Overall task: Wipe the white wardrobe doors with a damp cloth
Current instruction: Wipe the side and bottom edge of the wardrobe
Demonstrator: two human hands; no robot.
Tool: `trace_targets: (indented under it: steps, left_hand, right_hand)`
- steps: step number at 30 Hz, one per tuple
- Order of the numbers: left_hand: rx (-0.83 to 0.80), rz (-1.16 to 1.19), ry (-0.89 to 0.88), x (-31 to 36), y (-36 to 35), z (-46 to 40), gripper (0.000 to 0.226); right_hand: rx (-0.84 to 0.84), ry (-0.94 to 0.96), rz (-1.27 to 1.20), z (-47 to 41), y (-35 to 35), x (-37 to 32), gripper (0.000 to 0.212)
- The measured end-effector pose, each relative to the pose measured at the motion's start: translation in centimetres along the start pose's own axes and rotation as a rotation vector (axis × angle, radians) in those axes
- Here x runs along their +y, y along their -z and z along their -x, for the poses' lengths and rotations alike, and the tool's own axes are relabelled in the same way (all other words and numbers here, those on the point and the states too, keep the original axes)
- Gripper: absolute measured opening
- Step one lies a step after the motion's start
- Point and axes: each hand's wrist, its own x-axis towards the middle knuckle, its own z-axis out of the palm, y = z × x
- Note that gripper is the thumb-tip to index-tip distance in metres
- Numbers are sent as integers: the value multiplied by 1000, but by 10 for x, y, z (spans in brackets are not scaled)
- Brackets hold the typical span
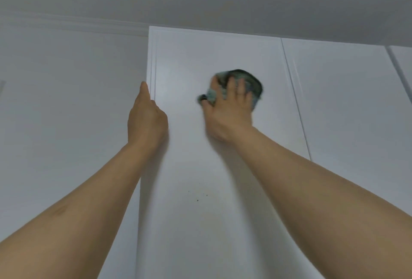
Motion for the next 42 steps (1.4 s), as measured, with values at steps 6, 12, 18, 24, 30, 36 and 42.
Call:
trace_targets:
  steps: [6,12,18,24,30,36,42]
  left_hand:
    - [-13,102,149,19,11,-5,62]
    - [-11,-145,135,43,-12,18,72]
    - [64,-377,50,34,-36,31,85]
    - [95,-354,80,38,-36,28,90]
    - [61,-361,126,40,-30,27,99]
    - [40,-428,110,36,-30,28,109]
    - [-11,-462,96,34,-28,28,111]
  right_hand:
    - [-114,453,72,39,-21,-69,68]
    - [-78,422,65,44,-11,2,62]
    - [-48,211,49,54,13,106,63]
    - [31,-88,7,87,11,183,66]
    - [36,-135,18,130,-17,108,73]
    - [-101,606,-9,157,-30,39,65]
    - [-114,543,49,107,-6,106,70]
